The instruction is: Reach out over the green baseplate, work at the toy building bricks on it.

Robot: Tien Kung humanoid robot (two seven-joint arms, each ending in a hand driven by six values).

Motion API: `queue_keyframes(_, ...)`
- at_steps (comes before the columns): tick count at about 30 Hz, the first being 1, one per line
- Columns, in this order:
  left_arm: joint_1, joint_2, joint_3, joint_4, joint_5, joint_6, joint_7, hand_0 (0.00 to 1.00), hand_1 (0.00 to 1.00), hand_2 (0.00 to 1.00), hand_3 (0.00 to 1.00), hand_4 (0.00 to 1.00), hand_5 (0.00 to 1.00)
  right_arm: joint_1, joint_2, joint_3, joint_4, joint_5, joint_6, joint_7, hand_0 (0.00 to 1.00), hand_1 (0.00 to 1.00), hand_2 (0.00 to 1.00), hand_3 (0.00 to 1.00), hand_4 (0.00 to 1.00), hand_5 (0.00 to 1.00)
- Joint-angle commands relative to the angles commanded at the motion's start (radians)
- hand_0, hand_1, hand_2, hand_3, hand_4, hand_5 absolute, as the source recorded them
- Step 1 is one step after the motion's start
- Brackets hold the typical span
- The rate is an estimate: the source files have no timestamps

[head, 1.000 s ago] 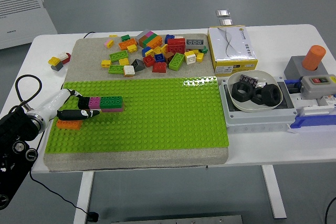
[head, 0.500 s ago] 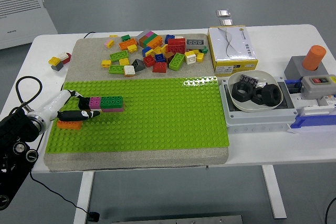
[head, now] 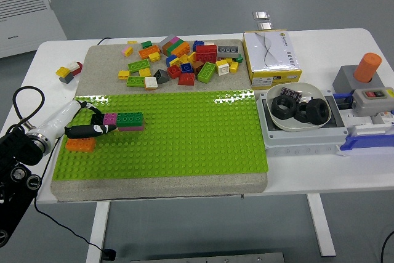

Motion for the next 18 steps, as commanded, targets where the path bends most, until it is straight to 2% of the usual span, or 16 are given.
queue_keyframes(8,0.014,0.000,-0.038,-0.042,0.012,0.002,-0.002,0.995,0.965,0.928,0.606,0.998,0.539,-0.001,0.002,0.002,0.000,-0.001,0.000,0.000,0.697,0.699,0.754,0.787,0.894,0.998)
queue_keyframes(10,0.030,0.005,-0.064,-0.072,0.018,0.007,-0.009,0.995,0.965,0.928,0.606,0.998,0.539,-0.002,0.002,0.002,0.000,-0.001,0.000,0.000,0.697,0.699,0.754,0.787,0.894,0.998)
queue_keyframes(11,0.036,0.007,-0.073,-0.082,0.019,0.010,-0.011,0.994,0.964,0.928,0.638,0.991,0.480,-0.003,0.002,0.002,0.000,-0.002,0.000,0.000,0.697,0.700,0.754,0.787,0.890,0.998)
queue_keyframes(16,0.105,0.026,-0.141,-0.152,0.019,0.041,-0.046,0.994,0.964,0.928,0.638,0.991,0.480,-0.005,0.003,0.006,0.000,-0.005,0.001,0.001,0.697,0.700,0.754,0.787,0.890,0.998)
queue_keyframes(17,0.117,0.031,-0.148,-0.160,0.015,0.046,-0.053,0.982,0.953,0.924,0.620,0.891,0.225,-0.006,0.003,0.007,0.000,-0.006,0.002,0.002,0.697,0.701,0.755,0.787,0.885,0.998)
queue_keyframes(18,0.133,0.037,-0.153,-0.170,0.010,0.053,-0.061,0.982,0.953,0.924,0.620,0.891,0.225,-0.006,0.003,0.009,0.000,-0.007,0.002,0.002,0.697,0.701,0.755,0.787,0.885,0.998)
